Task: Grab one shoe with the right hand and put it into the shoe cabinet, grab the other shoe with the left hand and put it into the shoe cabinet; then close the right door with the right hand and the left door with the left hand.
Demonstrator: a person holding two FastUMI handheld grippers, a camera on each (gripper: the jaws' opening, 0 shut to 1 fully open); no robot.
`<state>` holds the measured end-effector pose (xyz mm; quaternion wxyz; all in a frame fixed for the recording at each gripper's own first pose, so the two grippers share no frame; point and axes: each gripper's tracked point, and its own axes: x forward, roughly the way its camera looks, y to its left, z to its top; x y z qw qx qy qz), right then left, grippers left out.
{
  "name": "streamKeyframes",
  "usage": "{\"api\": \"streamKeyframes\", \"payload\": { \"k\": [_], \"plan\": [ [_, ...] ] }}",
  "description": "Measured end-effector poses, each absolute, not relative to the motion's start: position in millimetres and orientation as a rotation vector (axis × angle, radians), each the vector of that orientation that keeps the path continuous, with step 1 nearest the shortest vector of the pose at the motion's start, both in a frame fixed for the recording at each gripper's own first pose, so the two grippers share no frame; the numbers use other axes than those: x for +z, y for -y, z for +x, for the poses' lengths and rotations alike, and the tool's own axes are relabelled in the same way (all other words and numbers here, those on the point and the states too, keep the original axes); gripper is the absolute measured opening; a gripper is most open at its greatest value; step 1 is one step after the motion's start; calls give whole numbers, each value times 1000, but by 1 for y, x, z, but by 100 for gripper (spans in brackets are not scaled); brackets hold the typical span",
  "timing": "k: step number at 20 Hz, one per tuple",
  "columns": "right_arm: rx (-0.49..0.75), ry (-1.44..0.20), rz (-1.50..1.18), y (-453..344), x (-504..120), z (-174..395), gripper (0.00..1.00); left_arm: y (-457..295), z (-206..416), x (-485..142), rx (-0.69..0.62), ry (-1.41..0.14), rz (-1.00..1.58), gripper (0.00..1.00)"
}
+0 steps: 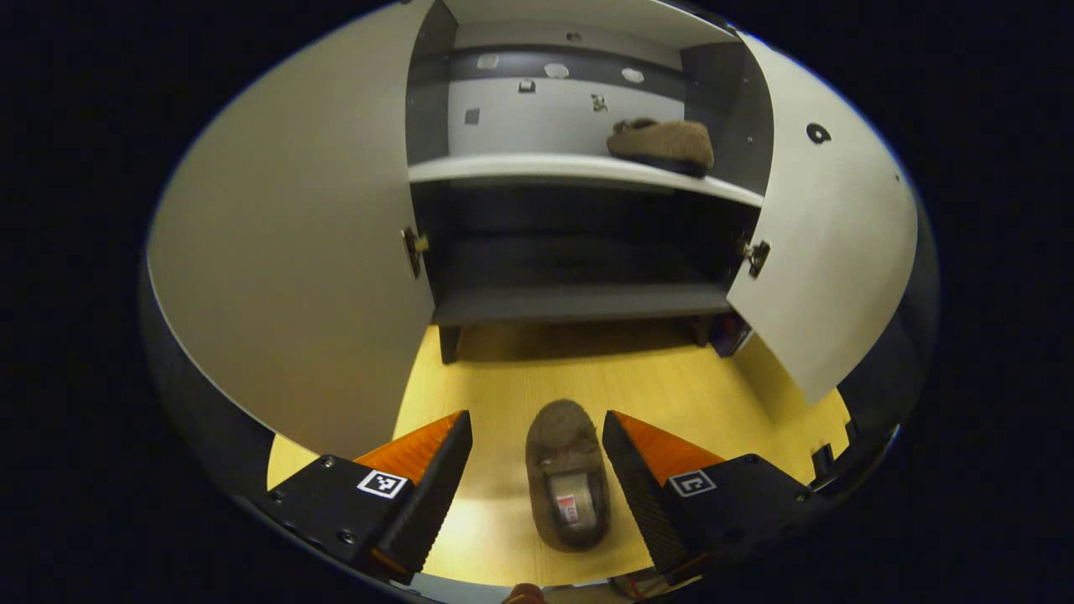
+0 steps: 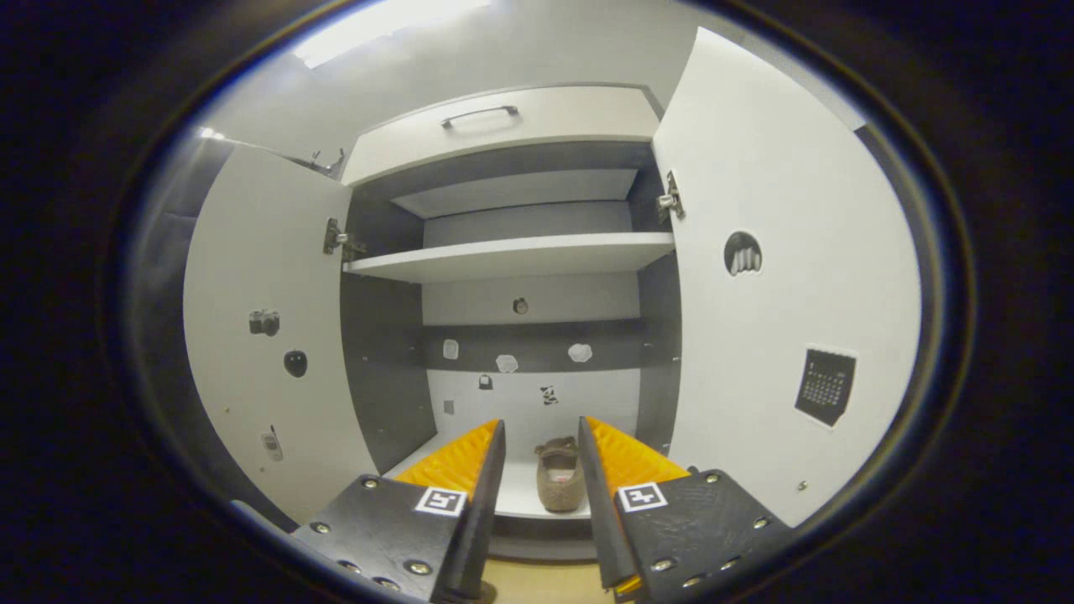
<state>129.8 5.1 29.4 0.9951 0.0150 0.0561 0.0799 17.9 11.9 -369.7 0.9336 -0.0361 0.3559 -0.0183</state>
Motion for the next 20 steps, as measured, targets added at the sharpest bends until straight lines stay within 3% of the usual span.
{"api": "streamKeyframes", "payload": {
  "k": [2, 6, 8, 10, 12, 14, 18, 19, 20],
  "plan": [
    [145, -93, 30, 1, 39, 123, 57, -9, 10, -403, -63, -790, -73, 97],
    [117, -68, 34, 14, 51, 113, 54, -8, 4, -457, -109, -907, -72, 97],
    [98, -62, 23, 23, 54, 110, 57, -8, 3, -480, -113, -945, -74, 96],
    [79, -69, 8, 30, 51, 108, 54, -10, 5, -489, -104, -957, -78, 96],
    [60, -81, -6, 39, 48, 105, 57, -10, 16, -494, -106, -939, -95, 96],
    [41, -88, -17, 46, 45, 103, 57, -10, 33, -504, -105, -916, -86, 90],
    [24, -91, -33, 56, 47, 99, 57, 0, 42, -511, -147, -941, -111, 66],
    [20, -90, -36, 57, 47, 99, 57, -3, 43, -514, -146, -943, -97, 41],
    [17, -84, -35, 58, 47, 100, 58, -9, 45, -514, -129, -944, -70, 39]
  ]
}}
